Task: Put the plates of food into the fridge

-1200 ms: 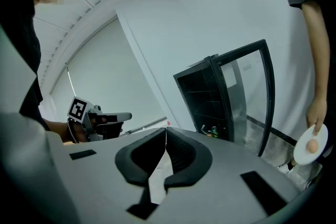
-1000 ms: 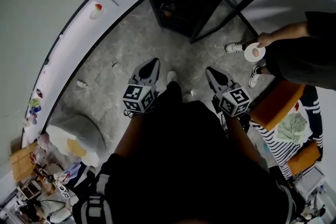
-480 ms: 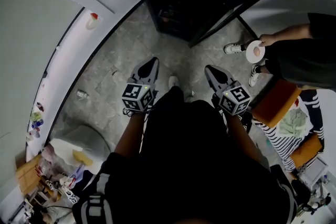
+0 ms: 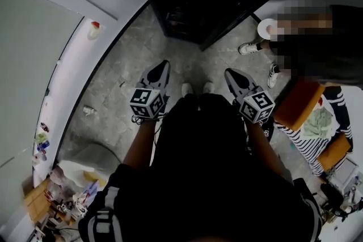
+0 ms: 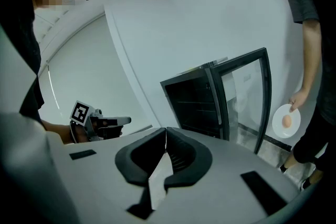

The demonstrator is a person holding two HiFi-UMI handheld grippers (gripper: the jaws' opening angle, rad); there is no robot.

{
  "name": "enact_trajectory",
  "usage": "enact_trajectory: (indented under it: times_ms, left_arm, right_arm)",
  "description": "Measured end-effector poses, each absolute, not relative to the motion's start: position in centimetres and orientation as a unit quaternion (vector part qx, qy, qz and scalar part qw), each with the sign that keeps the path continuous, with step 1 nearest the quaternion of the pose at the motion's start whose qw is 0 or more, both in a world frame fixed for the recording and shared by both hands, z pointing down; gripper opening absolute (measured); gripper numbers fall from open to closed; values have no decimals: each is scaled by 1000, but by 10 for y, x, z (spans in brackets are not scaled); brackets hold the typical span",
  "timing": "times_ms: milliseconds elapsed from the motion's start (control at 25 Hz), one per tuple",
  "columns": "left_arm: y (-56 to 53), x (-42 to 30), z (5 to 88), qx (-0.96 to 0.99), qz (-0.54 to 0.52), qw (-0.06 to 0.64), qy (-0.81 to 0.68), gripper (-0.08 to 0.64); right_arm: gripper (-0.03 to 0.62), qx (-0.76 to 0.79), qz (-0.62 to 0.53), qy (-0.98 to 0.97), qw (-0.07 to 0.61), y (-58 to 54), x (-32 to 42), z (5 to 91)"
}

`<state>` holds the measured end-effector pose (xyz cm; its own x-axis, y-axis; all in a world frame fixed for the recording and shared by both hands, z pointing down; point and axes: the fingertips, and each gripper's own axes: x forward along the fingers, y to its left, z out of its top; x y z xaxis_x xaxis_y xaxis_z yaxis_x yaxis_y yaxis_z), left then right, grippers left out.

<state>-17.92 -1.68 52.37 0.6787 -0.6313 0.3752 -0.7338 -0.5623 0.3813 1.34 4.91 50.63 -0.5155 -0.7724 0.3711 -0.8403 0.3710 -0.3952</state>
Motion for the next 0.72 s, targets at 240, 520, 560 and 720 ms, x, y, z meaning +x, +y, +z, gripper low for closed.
enact_trajectory:
  times_ms: [240,520,560,720]
  left_arm:
    - [-29,-167,516,884,82,266,-374,23]
    - [-51,-151,506,883,70,268,-379,23]
    - [-54,-148,504,883,66,271,-377,23]
    - [-70,-134,498,882,57,281,-375,23]
  right_arm:
    - [25,489,273,-826,63,45,14,505]
    - [25,480,271,-832,59,30,24,506]
    - [25,479,272,-833,60,28,27,507]
    - [25,470,277,-836,56,17,36,512]
